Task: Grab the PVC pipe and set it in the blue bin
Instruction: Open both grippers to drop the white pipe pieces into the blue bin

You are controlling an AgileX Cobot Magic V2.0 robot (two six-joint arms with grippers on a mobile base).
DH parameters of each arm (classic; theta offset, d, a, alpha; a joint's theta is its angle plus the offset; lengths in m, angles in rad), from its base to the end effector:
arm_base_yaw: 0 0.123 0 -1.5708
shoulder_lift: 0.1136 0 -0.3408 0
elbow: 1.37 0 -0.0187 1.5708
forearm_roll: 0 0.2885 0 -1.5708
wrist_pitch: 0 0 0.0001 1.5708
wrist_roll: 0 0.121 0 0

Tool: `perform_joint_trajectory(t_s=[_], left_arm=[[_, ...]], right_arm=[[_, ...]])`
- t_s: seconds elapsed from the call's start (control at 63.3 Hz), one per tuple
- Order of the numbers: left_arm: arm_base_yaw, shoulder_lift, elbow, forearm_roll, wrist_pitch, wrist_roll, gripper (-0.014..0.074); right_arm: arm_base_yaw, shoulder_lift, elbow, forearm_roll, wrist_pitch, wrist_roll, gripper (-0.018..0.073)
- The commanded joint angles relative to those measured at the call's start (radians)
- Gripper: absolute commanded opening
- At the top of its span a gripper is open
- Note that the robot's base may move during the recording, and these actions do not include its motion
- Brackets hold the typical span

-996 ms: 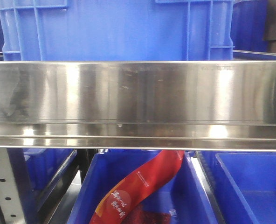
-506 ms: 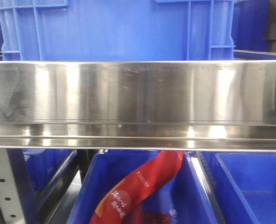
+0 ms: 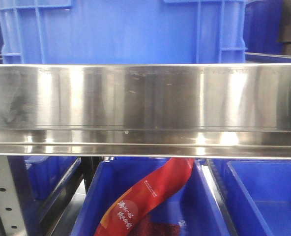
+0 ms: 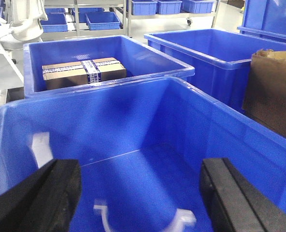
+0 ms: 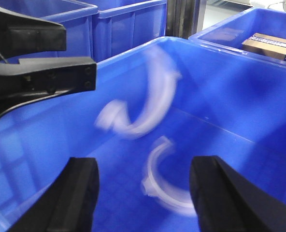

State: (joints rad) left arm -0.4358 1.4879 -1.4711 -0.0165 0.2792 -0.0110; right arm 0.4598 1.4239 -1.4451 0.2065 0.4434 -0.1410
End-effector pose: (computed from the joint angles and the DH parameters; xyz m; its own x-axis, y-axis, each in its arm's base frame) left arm 0.3762 -0.1758 0.4774 -0.1993 0.0632 -0.9779 0.4210 0.9067 -0.0272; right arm 0.3426 0.1815 0.4746 -0.3111 -0.1029 -0.9448 -0.5029 0.8613 0.0718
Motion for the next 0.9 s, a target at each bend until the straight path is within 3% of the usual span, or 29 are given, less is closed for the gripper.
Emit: perform_joint_trajectory(t_s=[0.0, 0.095, 0.174, 0.205, 0.253, 0.443, 0.632, 0.759, 0.885], left_arm=[[-0.008, -0.02, -0.01, -0.007, 0.01, 0.001, 0.0336], [-0.008, -0.028, -0.01, -0.007, 0.047, 0.001, 0.0126], [-0.008, -0.028, -0.01, -0.007, 0.05, 0.001, -0.0071], [-0.008, -0.025, -0.01, -0.007, 0.052, 0.001, -0.0111], [-0.008, -0.024, -0.01, -0.007, 0.052, 0.001, -0.0111], [-0.008, -0.063, -0.01, -0.035, 0.065, 0.001, -0.0111], [-0.008, -0.215, -0.005, -0.117, 0.201, 0.001, -0.0111], [-0.008, -0.339, 0.077, -0.117, 0.143, 0.011, -0.0111], [-0.008, -0.49, 0.257, -0.117, 0.065, 0.011, -0.0111]], right_arm=[[0.002, -0.017, -0.011, 0.041, -0.002, -0.007, 0.0276], [0.002, -0.025, -0.011, 0.084, 0.0, -0.007, 0.0143], [0.002, -0.023, -0.011, 0.084, 0.003, -0.007, -0.0028], [0.002, -0.02, -0.011, 0.084, 0.003, -0.007, -0.0087], [0.0, -0.008, -0.011, 0.082, 0.003, -0.007, -0.0168], [0.0, -0.014, -0.011, 0.097, 0.035, -0.007, -0.0168], [0.0, -0.165, -0.008, 0.115, 0.093, -0.007, -0.0168], [0.0, -0.264, 0.035, 0.091, 0.048, -0.007, -0.0168], [0.002, -0.381, 0.196, 0.077, -0.085, -0.007, -0.0168]])
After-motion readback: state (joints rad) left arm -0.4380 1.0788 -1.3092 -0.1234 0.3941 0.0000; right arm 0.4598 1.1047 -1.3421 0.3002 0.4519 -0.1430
